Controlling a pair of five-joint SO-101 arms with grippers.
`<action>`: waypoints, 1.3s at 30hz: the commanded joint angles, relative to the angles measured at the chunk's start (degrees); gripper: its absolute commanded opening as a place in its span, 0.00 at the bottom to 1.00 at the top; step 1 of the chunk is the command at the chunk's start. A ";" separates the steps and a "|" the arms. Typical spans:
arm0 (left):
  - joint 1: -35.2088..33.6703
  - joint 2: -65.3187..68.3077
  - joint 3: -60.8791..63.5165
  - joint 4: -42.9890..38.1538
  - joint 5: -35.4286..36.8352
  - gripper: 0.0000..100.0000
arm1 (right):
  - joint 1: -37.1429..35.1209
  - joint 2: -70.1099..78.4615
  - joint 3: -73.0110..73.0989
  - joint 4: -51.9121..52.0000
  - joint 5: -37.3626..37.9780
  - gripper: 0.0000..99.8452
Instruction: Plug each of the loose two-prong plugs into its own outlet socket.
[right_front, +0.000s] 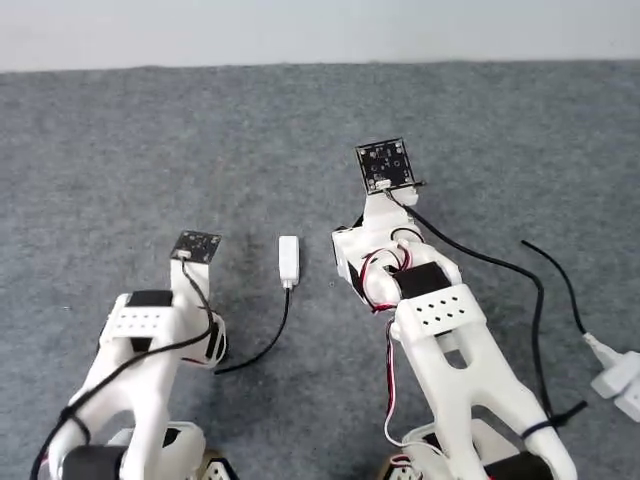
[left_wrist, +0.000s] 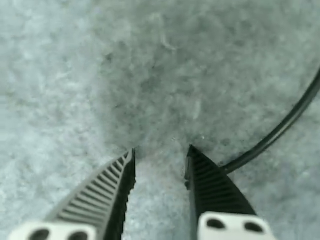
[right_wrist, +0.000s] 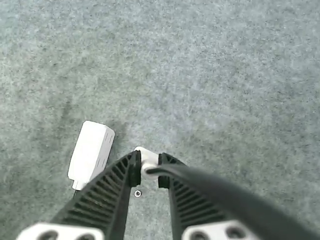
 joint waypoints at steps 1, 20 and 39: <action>2.55 8.88 -8.40 6.24 -0.70 0.16 | -0.04 -2.24 -4.13 0.22 -0.18 0.01; 15.91 20.22 -23.96 25.32 -0.26 0.01 | 0.13 -2.24 -4.31 0.22 -0.18 0.01; 14.24 23.74 -24.31 14.95 0.70 0.01 | 0.13 -2.24 -4.31 0.22 -0.18 0.01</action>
